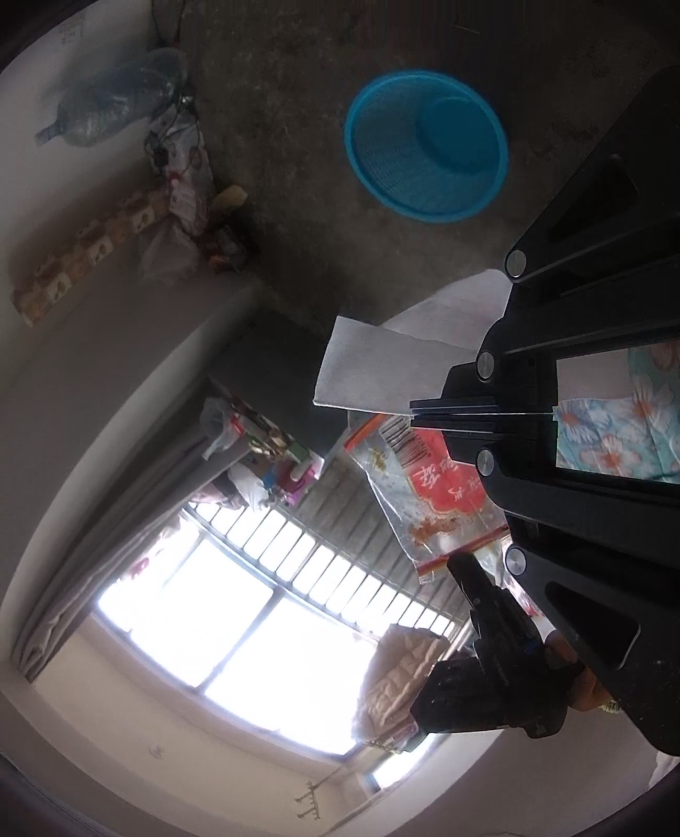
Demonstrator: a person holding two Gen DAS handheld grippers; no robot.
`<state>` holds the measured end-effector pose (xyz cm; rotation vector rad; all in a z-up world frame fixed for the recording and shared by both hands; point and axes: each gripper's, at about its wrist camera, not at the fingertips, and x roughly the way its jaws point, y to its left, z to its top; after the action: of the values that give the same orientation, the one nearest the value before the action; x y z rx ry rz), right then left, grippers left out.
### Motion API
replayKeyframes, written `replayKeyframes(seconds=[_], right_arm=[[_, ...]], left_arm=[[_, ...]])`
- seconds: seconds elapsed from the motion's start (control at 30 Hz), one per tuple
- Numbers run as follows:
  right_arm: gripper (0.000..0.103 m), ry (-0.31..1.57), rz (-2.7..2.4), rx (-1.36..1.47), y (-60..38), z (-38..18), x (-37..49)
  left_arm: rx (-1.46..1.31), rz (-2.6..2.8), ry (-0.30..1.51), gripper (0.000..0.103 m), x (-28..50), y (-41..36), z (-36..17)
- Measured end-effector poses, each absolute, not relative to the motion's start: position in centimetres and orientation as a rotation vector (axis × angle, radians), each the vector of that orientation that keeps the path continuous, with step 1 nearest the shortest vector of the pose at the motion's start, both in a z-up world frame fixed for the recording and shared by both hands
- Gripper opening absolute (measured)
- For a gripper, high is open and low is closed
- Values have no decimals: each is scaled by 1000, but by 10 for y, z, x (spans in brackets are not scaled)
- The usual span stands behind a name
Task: Collect trash
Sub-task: 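Carry the tissue over the blue wastebasket and open the right tool, then grasp the red snack bag with the right tool while the left tool approaches the green bag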
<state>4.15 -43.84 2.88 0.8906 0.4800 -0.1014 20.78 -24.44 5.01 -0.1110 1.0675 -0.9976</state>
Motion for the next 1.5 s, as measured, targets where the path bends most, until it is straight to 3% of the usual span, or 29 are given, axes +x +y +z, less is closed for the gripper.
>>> replayKeyframes(seconds=[0.4,0.43,0.47,0.5,0.53,0.73,1.0,1.27,1.5], right_arm=[[3,616,-364,1018,-536,-82,61],[10,630,-405,1044,-544,-94,61],[38,647,-447,1069,-553,-108,63],[56,662,-478,1094,-561,-121,63],[74,680,-535,1115,-567,-135,61],[74,717,-624,1169,-565,-156,37],[74,709,-616,974,-525,-110,13],[74,757,-411,775,-462,-43,35],[74,827,-135,702,-395,-17,66]], left_arm=[[158,-1014,1343,2,247,-439,-67],[179,-1011,1363,9,249,-453,-82],[196,-993,1379,29,252,-463,-96],[207,-963,1387,43,255,-470,-106],[222,-912,1384,65,256,-476,-116],[202,-878,1376,69,252,-470,-121],[215,-989,1197,70,232,-412,-26],[175,-1001,933,81,210,-261,107],[16,-804,811,81,190,-83,142]])
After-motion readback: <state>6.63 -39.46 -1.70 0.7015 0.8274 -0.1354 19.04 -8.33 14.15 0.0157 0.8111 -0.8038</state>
